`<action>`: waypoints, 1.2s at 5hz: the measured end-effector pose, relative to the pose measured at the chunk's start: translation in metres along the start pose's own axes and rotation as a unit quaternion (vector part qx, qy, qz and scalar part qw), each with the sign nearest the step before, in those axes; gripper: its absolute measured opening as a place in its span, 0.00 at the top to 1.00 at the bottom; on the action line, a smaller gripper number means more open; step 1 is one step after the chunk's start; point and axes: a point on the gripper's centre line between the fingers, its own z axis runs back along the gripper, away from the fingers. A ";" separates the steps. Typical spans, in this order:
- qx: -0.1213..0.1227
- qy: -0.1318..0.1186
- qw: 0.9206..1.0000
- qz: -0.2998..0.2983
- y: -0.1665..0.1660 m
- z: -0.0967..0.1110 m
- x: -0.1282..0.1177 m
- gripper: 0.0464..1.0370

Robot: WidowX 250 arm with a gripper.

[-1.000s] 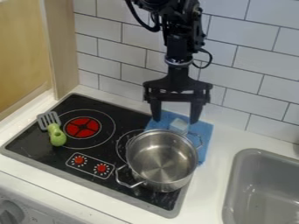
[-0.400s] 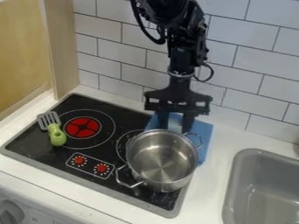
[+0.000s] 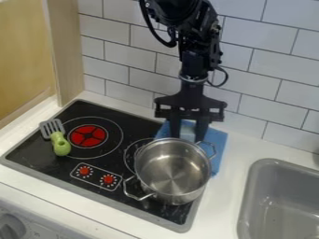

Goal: Put the object into the pot

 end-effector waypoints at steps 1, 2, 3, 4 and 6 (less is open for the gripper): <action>-0.001 -0.012 1.000 0.006 0.003 0.009 -0.002 0.59; -0.007 -0.037 0.999 0.010 0.005 0.027 -0.002 0.59; -0.005 -0.047 0.999 0.015 0.010 0.037 -0.008 0.59; -0.017 -0.065 0.998 0.005 0.010 0.052 -0.025 0.59; -0.012 -0.057 0.998 -0.010 0.016 0.046 -0.069 0.59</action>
